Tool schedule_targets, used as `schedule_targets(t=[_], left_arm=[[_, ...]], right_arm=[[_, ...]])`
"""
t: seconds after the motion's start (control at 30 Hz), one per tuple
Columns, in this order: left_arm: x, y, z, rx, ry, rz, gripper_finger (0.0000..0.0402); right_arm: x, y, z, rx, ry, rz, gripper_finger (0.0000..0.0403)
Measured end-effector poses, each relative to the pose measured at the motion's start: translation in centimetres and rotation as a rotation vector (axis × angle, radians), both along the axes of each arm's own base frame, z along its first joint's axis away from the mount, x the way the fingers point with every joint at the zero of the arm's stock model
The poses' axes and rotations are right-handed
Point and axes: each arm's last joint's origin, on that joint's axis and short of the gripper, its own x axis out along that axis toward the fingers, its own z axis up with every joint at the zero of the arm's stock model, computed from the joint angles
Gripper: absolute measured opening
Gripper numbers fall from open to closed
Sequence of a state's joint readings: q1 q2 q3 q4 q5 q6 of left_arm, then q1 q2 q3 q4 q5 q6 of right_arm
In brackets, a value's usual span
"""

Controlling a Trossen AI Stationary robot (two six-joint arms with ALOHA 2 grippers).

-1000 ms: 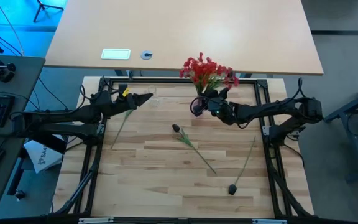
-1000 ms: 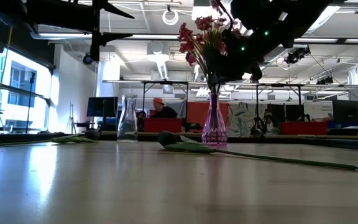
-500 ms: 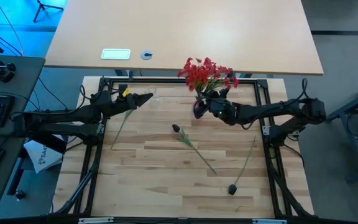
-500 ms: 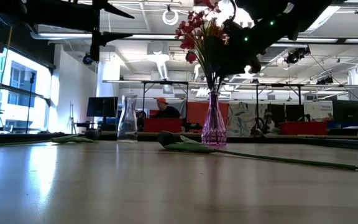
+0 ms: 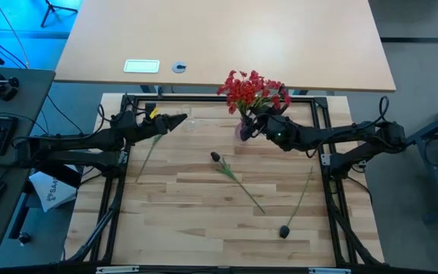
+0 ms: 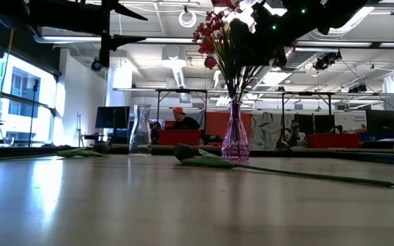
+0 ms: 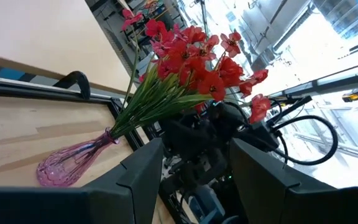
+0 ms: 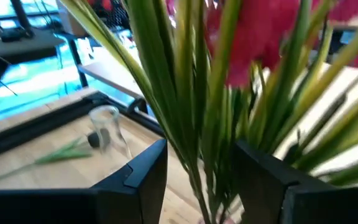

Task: Sort flowers into vase by color
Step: Put the red flowers into the purple vase

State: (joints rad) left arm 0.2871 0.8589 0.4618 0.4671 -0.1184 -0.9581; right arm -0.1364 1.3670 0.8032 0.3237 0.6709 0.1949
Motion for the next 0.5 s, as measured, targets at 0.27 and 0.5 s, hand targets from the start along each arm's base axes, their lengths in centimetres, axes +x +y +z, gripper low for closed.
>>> schedule_targets(t=[0.27, 0.5], left_arm=[[0.01, 0.0, -0.12, -0.003, 0.012, 0.0, 0.0176], [0.02, 0.01, -0.33, -0.009, 0.033, 0.001, 0.0176]], right_arm=[[0.19, 0.07, 0.47, -0.013, -0.041, 0.043, 0.0165], [0.21, 0.07, 0.46, -0.009, -0.041, 0.06, 0.0123]])
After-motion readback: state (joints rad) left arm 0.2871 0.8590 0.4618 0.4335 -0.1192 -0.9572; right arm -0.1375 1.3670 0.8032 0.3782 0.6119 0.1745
